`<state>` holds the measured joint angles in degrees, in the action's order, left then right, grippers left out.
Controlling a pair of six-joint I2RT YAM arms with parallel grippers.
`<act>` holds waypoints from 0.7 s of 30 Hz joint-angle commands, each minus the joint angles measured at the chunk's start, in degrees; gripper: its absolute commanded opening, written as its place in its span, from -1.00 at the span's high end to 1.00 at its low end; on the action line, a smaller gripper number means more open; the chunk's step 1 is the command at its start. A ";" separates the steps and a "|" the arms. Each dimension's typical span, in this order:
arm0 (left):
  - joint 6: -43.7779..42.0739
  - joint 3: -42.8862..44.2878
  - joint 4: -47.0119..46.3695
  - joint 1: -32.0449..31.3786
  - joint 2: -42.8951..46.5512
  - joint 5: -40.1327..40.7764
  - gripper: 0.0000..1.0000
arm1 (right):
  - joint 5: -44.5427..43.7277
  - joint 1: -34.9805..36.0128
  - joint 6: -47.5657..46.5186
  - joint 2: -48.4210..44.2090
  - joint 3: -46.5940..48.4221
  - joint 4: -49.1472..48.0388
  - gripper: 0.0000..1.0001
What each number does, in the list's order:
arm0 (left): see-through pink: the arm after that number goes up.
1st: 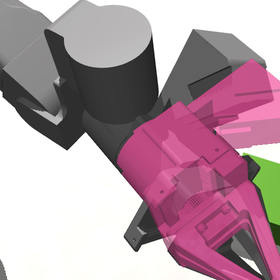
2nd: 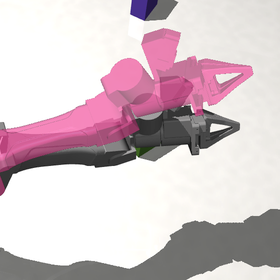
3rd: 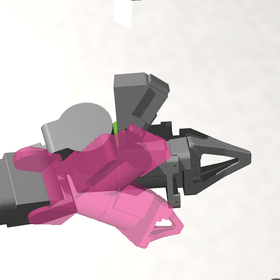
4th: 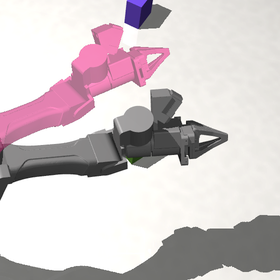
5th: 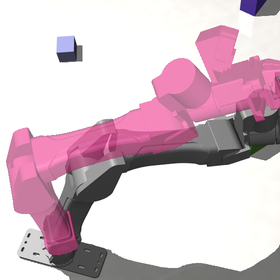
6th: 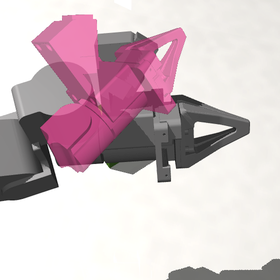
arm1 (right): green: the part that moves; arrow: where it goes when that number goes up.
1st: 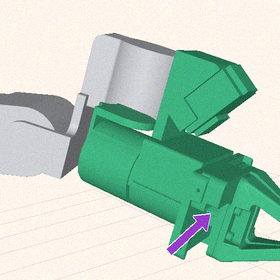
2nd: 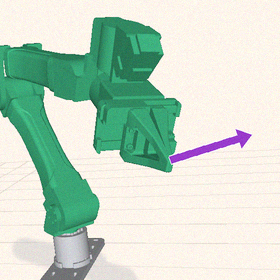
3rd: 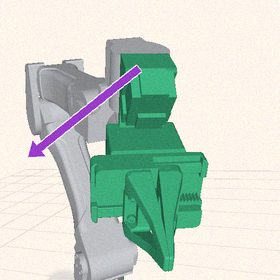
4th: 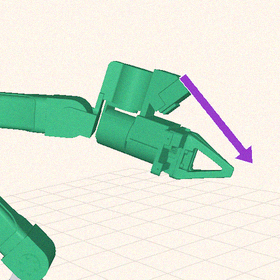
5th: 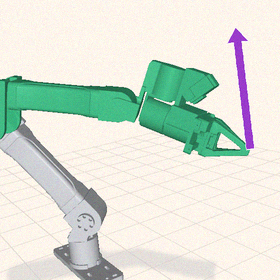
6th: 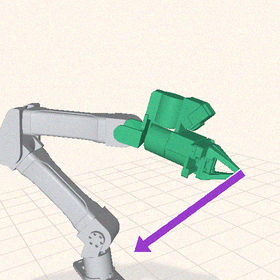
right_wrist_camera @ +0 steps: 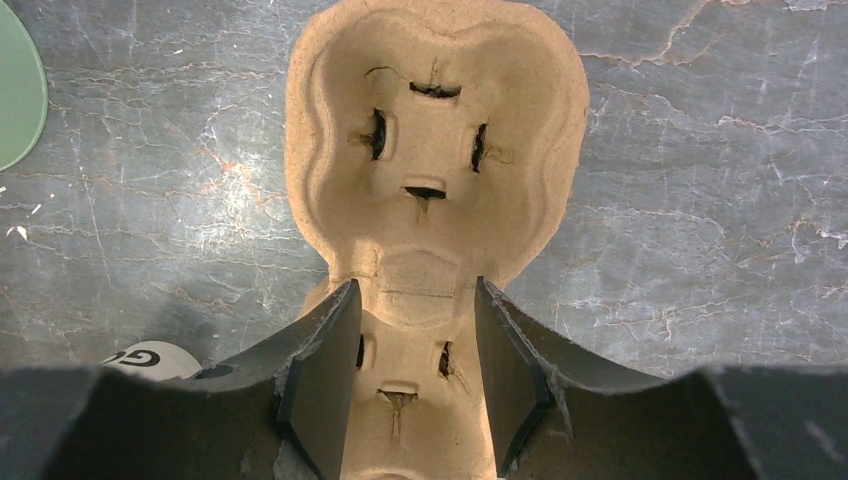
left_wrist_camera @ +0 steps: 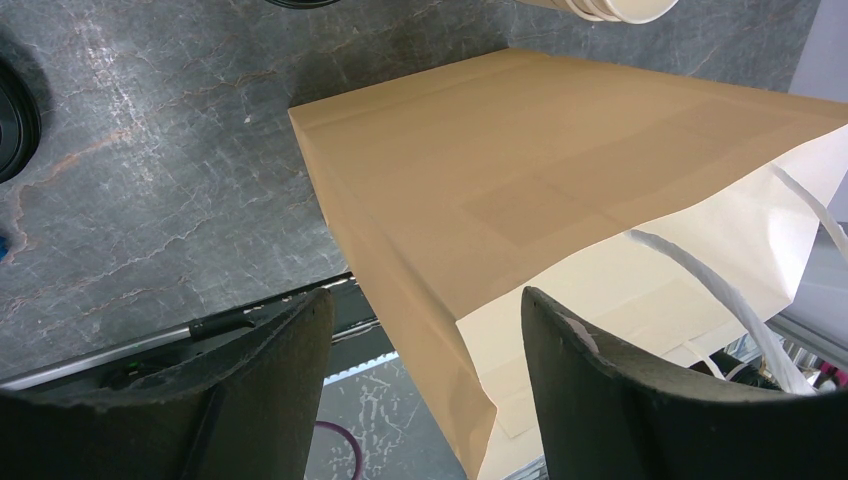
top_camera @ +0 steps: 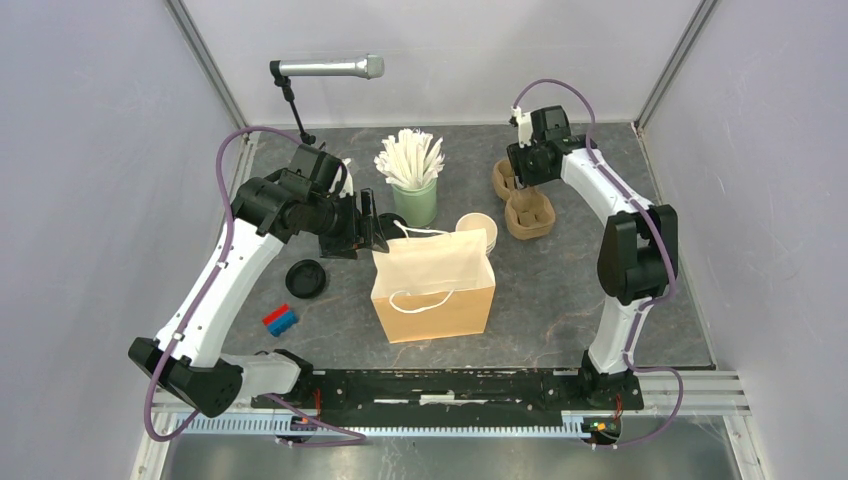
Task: Pack the takeout coffee
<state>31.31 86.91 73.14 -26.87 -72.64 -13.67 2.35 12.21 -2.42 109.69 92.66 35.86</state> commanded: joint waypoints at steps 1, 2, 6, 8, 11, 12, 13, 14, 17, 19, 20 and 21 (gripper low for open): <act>-0.99 0.54 -1.38 -0.20 0.72 -0.35 -0.51 | -0.81 -0.25 -0.57 1.13 1.42 -0.38 -0.05; -1.04 0.60 -1.42 -0.20 0.77 -0.33 -0.51 | -0.77 -0.25 -0.57 1.22 1.27 -0.36 -0.05; -0.94 0.37 -1.33 -0.20 1.07 -0.09 -0.51 | -0.85 -0.28 -0.57 1.65 1.16 -0.44 -0.05; -0.94 0.38 -1.42 -0.20 1.05 -0.04 -0.51 | -0.77 -0.26 -0.55 1.89 1.20 -0.56 -0.05; -0.98 0.38 -1.37 -0.20 0.94 -0.04 -0.51 | -0.85 -0.26 -0.35 2.35 1.29 -0.44 -0.05; -0.95 0.37 -1.30 -0.20 1.01 -0.04 -0.51 | -0.86 -0.26 -0.31 2.45 1.29 -0.38 -0.05; -0.92 0.36 -1.29 -0.20 1.08 0.04 -0.51 | -0.86 -0.29 -0.31 2.59 1.29 -0.34 -0.05; -0.91 0.39 -1.29 -0.20 0.98 0.14 -0.51 | -0.83 -0.25 -0.23 2.66 1.23 -0.35 -0.04; -1.00 0.45 -1.16 -0.20 0.92 0.18 -0.51 | -0.86 -0.26 -0.14 2.94 1.16 -0.35 -0.04; -1.00 0.49 -1.15 -0.20 0.84 0.31 -0.51 | -0.93 -0.27 -0.13 3.03 1.20 -0.28 -0.01; -1.06 0.49 -1.14 -0.20 0.79 0.29 -0.51 | -0.92 -0.26 -0.13 3.07 1.29 -0.28 0.00; -1.06 0.45 -1.16 -0.20 0.73 0.29 -0.51 | -0.94 -0.30 -0.13 3.15 1.36 -0.17 0.03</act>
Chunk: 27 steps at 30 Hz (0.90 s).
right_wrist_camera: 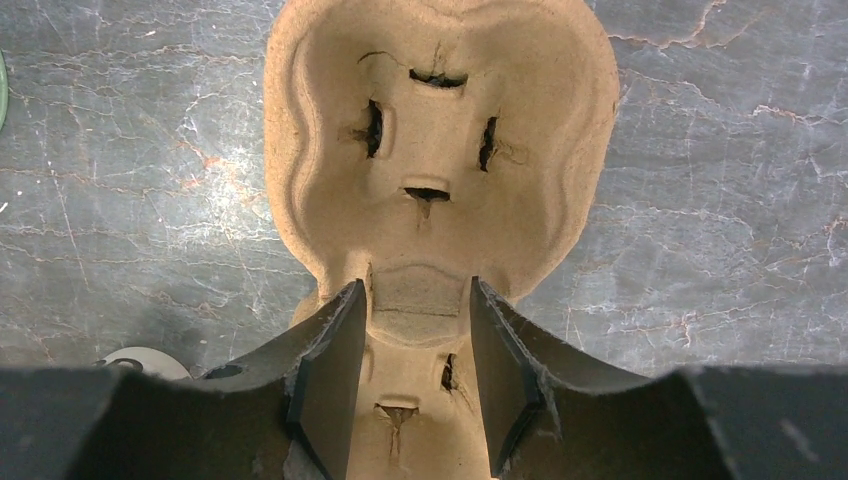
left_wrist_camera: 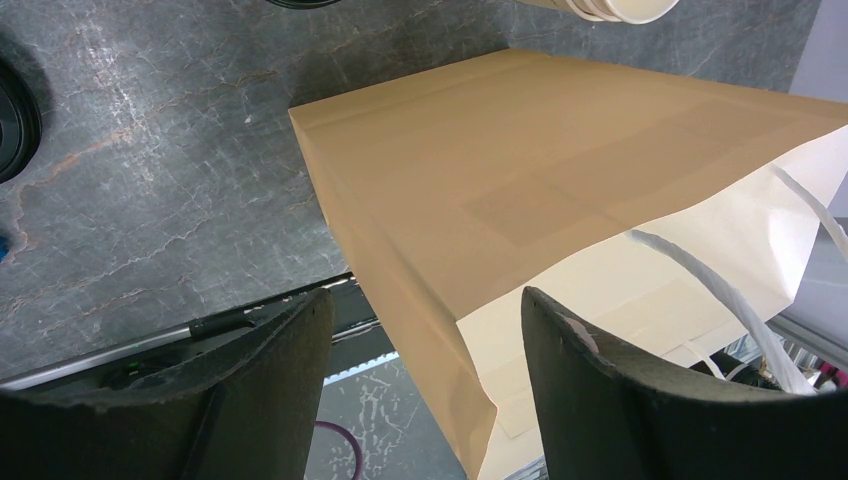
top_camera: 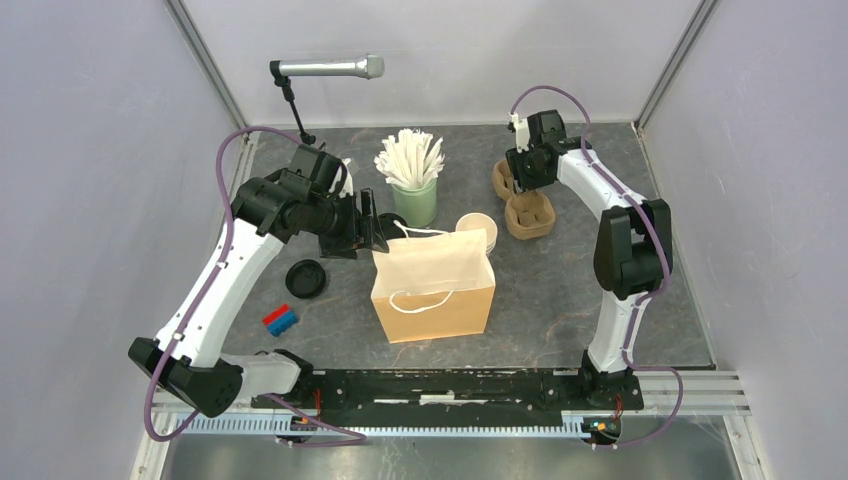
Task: Pack the takeout coffee
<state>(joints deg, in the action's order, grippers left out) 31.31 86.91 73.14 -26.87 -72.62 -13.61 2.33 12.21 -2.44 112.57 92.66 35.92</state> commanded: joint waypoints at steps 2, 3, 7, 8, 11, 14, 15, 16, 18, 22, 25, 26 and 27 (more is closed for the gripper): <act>-1.10 0.45 -1.15 -0.20 0.65 0.26 -0.51 | -0.92 -0.28 -0.03 0.28 1.29 -0.18 0.05; -1.11 0.47 -1.16 -0.24 0.63 0.32 -0.51 | -0.92 -0.26 -0.03 0.35 1.30 -0.21 0.05; -1.23 0.46 -1.09 -0.20 0.51 0.33 -0.51 | -0.88 -0.26 0.11 0.61 1.31 -0.21 0.01; -1.24 0.45 -1.16 -0.20 0.56 0.37 -0.51 | -1.00 -0.25 0.15 0.63 1.31 -0.26 0.00; -1.17 0.41 -1.15 -0.20 0.74 0.42 -0.51 | -1.01 -0.28 0.15 0.88 1.29 -0.19 0.00; -1.10 0.37 -1.01 -0.20 0.81 0.62 -0.51 | -0.95 -0.26 0.23 0.94 1.38 -0.19 0.04; -1.12 0.36 -1.07 -0.22 0.83 0.64 -0.51 | -1.01 -0.27 0.23 1.03 1.31 -0.07 0.06; -1.08 0.41 -1.06 -0.20 0.85 0.69 -0.51 | -0.97 -0.32 0.24 1.07 1.44 -0.13 0.06; -1.08 0.38 -1.07 -0.20 0.85 0.68 -0.51 | -1.09 -0.31 0.31 1.15 1.50 0.08 0.07; -1.08 0.43 -1.04 -0.20 0.78 0.67 -0.51 | -1.17 -0.26 0.33 1.33 1.71 0.38 0.05; -1.11 0.36 -1.01 -0.20 0.90 0.69 -0.51 | -1.18 -0.25 0.33 1.16 1.85 0.38 0.10; -1.08 0.36 -1.06 -0.20 0.90 0.66 -0.51 | -1.13 -0.29 0.33 1.07 1.93 0.42 0.12; -1.12 0.39 -1.07 -0.20 0.90 0.70 -0.51 | -1.10 -0.28 0.29 0.98 2.19 0.57 0.13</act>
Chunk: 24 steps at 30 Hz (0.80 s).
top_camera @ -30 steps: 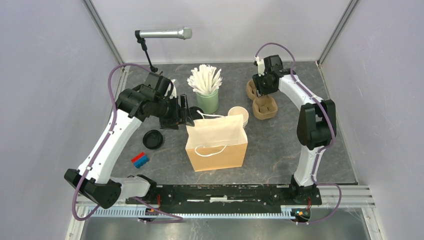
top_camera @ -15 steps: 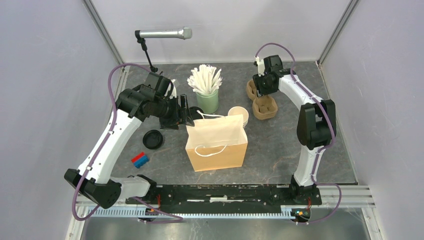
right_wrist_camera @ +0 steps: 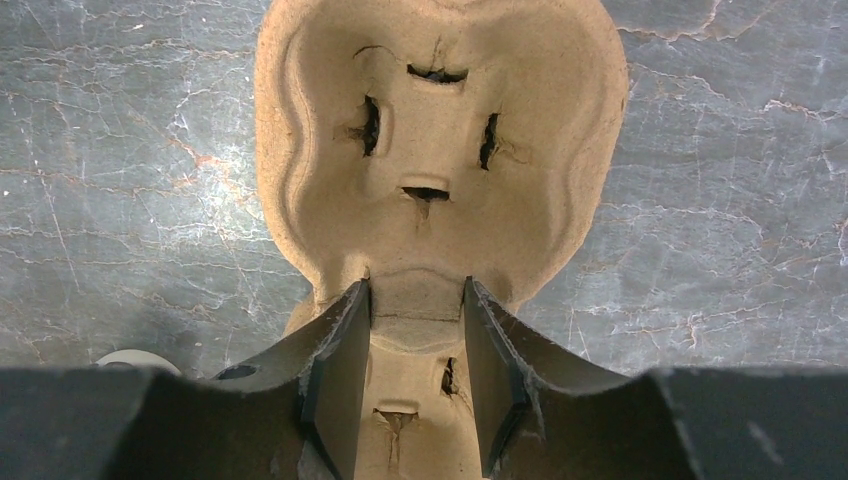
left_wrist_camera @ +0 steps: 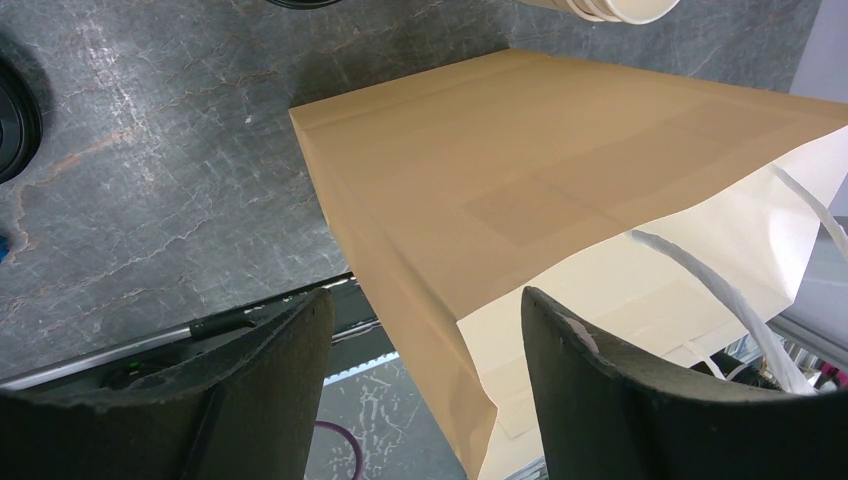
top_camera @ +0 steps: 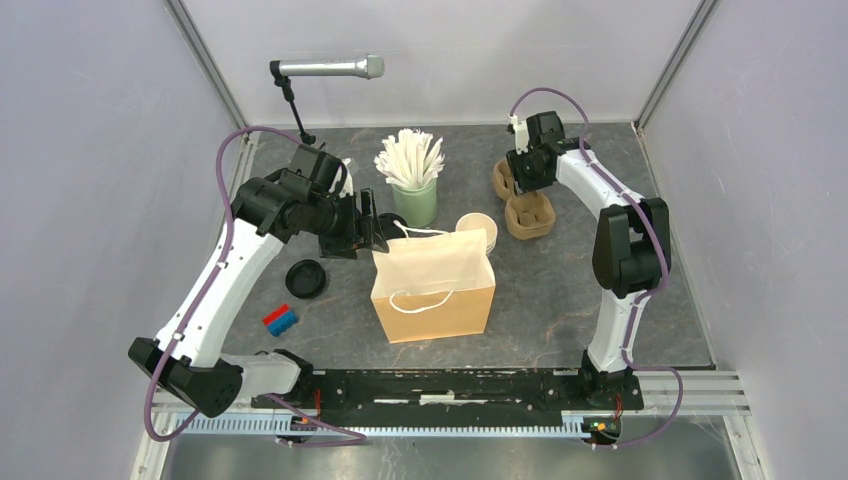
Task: Pack the takeout coffee
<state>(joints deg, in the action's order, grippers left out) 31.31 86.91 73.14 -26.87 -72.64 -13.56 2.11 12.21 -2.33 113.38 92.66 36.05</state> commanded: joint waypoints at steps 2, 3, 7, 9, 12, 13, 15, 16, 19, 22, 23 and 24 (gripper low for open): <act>-1.16 0.36 -1.04 -0.20 0.80 0.55 -0.51 | -0.88 -0.31 0.09 -0.07 2.89 1.04 0.15; -1.16 0.28 -1.07 -0.22 0.84 0.55 -0.51 | -0.88 -0.25 0.13 -0.30 3.15 1.24 0.15; -1.09 0.25 -1.05 -0.24 0.92 0.52 -0.51 | -1.14 -0.25 0.11 -1.53 3.51 1.86 0.17; -1.18 0.19 -1.02 -0.20 0.85 0.56 -0.51 | -1.14 -0.30 0.13 -1.97 3.47 2.18 0.17; -1.21 0.19 -1.07 -0.20 0.99 0.55 -0.51 | -1.22 -0.25 0.13 -2.51 3.31 2.48 0.18; -1.20 0.15 -1.06 -0.20 0.98 0.54 -0.51 | -1.23 -0.33 0.13 -2.55 3.36 2.60 0.18; -1.18 0.12 -1.02 -0.20 0.96 0.47 -0.51 | -1.23 -0.32 0.13 -2.71 3.55 2.83 0.18; -1.17 0.14 -1.04 -0.20 0.96 0.41 -0.51 | -1.23 -0.27 0.12 -2.82 3.70 2.96 0.18; -1.17 0.10 -1.03 -0.20 1.02 0.47 -0.51 | -1.12 -0.32 0.00 -2.99 4.80 3.55 0.19; -1.12 0.11 -1.07 -0.20 1.07 0.44 -0.51 | -1.23 -0.28 -0.24 -3.23 6.27 4.24 0.18; -1.10 0.10 -1.03 -0.20 1.05 0.47 -0.51 | -1.23 -0.25 -0.29 -3.48 6.57 4.37 0.19; -1.14 0.10 -1.07 -0.20 1.08 0.47 -0.51 | -1.23 -0.30 -0.31 -3.51 6.78 4.40 0.19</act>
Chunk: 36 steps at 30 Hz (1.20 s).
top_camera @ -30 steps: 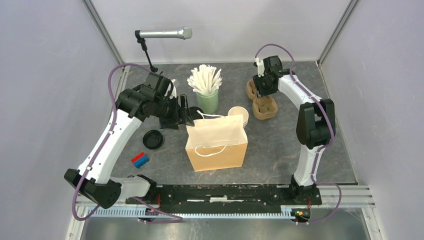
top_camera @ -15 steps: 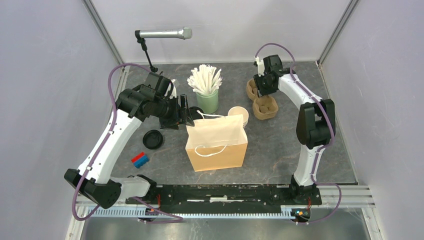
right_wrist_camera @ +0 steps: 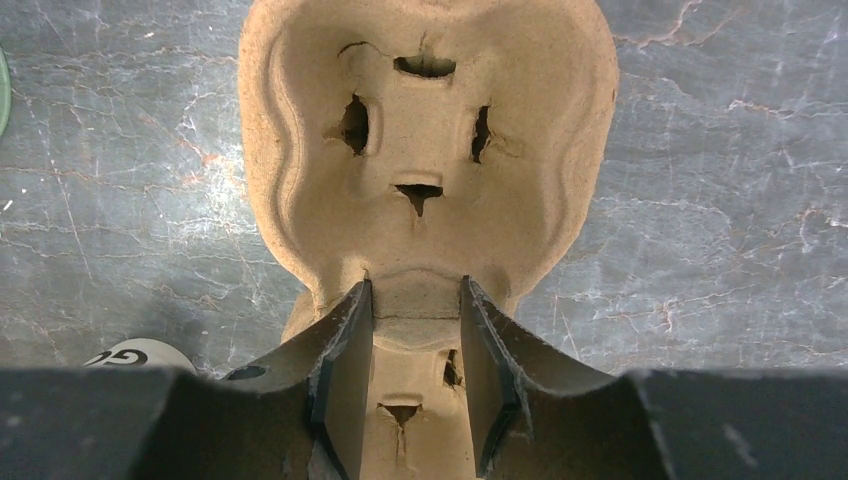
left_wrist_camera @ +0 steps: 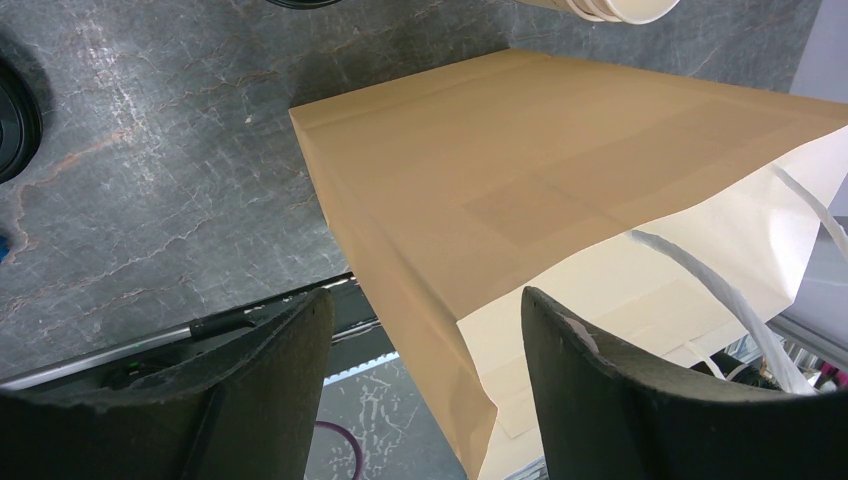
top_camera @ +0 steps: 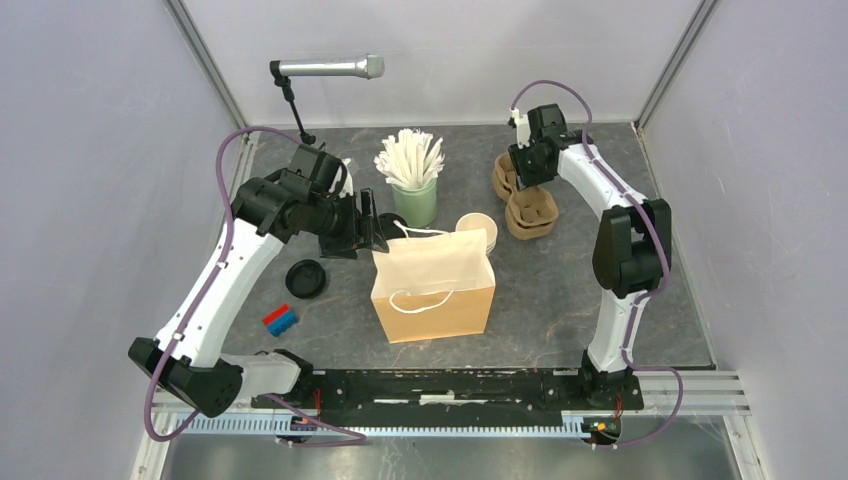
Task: Pack the takeout coffee
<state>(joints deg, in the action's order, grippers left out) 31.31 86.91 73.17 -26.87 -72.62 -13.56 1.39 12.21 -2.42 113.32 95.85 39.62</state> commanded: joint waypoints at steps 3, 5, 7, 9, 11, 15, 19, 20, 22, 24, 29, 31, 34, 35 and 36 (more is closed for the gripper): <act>-1.00 0.27 -1.09 -0.20 1.07 0.55 -0.51 | -0.51 -0.31 -0.31 -3.83 3.76 1.07 0.19; -0.91 0.43 -1.06 -0.20 1.14 0.64 -0.52 | -0.44 -0.26 -0.40 -3.99 4.33 1.91 0.19; -0.85 0.54 -1.08 -0.18 1.37 0.71 -0.51 | -0.42 -0.34 -0.40 -4.52 5.49 2.99 0.19; -0.80 0.45 -1.09 -0.20 1.73 1.20 -0.51 | -0.24 -0.26 -0.40 -5.86 6.11 3.34 0.19; -0.68 0.32 -1.01 -0.20 2.21 1.88 -0.51 | 0.10 -0.26 -0.53 -7.56 6.68 3.62 0.19; -0.29 0.28 -0.82 -0.20 3.07 2.60 -0.51 | 2.11 -0.18 -0.73 -11.80 7.16 3.69 0.20; 0.47 0.54 -0.74 -0.20 3.46 3.28 -0.51 | 4.61 0.65 -1.68 -16.28 9.07 4.66 0.20; 0.72 0.49 -0.79 -0.20 3.59 3.04 -0.51 | 4.78 1.21 -2.07 -17.41 9.61 4.63 0.20; 1.18 0.54 -0.78 -0.20 3.85 2.78 -0.50 | 5.51 3.06 -2.90 -20.76 10.07 3.86 0.20; 1.63 0.72 -0.83 -0.20 4.21 2.86 -0.50 | 6.32 5.19 -3.12 -23.69 10.15 3.05 0.21; 2.76 1.67 -0.83 -0.24 4.66 2.20 -0.50 | 8.50 13.03 -2.59 -29.99 10.05 0.84 0.22; 3.24 1.73 -0.81 -0.20 4.76 1.96 -0.50 | 9.54 16.32 -2.24 -32.93 8.60 -1.64 0.23; 4.27 1.83 -0.83 -0.20 4.89 1.33 -0.50 | 13.70 19.61 -0.38 -37.69 5.25 -7.33 0.23; 4.64 1.86 -0.83 -0.20 5.05 1.03 -0.50 | 14.39 20.52 0.18 -39.44 3.85 -9.35 0.23; 5.07 1.86 -0.83 -0.20 5.14 0.72 -0.50 | 14.85 21.44 0.62 -40.98 2.32 -11.03 0.24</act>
<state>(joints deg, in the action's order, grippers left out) 33.12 86.94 73.17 -26.87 -69.19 -11.60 11.90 31.29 -3.88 78.19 101.95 37.80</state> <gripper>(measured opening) 0.753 0.385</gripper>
